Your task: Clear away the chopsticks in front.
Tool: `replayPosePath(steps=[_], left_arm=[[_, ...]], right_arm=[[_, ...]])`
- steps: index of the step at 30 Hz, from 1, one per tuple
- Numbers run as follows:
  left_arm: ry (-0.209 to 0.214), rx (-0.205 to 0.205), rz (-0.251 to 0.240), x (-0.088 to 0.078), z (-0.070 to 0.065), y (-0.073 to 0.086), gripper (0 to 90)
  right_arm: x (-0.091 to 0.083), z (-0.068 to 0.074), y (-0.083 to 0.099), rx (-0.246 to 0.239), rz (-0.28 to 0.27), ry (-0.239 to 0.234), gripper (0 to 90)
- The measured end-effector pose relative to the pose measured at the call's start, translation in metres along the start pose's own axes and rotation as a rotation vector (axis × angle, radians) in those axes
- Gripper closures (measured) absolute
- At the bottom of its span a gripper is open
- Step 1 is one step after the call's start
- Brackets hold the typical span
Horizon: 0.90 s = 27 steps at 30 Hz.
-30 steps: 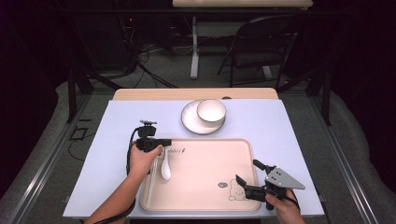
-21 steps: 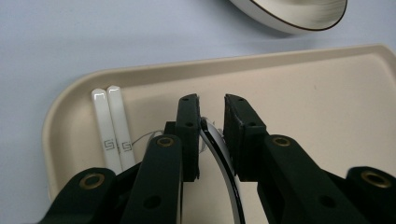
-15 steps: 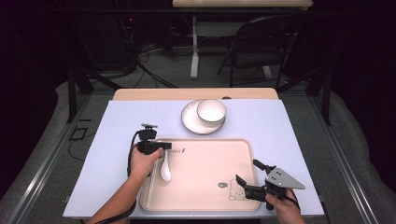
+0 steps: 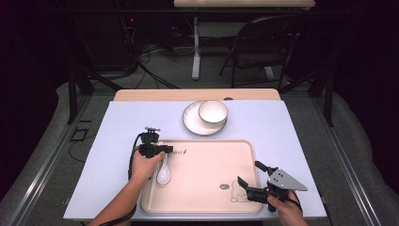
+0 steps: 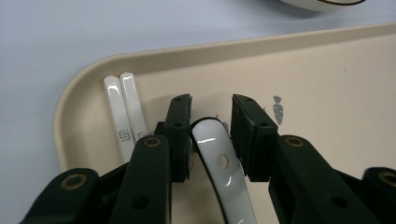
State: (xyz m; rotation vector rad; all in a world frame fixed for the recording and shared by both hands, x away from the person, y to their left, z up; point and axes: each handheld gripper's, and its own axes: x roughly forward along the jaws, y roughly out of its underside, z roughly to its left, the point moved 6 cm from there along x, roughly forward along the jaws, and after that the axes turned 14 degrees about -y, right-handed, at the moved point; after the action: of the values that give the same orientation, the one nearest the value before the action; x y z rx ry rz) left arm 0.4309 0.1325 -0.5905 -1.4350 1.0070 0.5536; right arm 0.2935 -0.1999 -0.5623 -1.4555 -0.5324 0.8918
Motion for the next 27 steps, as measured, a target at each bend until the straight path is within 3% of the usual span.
replayPosePath(steps=[17, 27], left_arm=[[-0.034, 0.013, -0.046, -0.011, 0.004, -0.008, 51.5], [-0.057, 0.050, -0.088, -0.023, 0.001, -0.013, 44.2]], right_arm=[[0.000, 0.000, 0.000, 0.000, 0.000, -0.001, 13.6], [0.000, 0.001, 0.000, -0.002, 0.001, -0.001, 13.6]])
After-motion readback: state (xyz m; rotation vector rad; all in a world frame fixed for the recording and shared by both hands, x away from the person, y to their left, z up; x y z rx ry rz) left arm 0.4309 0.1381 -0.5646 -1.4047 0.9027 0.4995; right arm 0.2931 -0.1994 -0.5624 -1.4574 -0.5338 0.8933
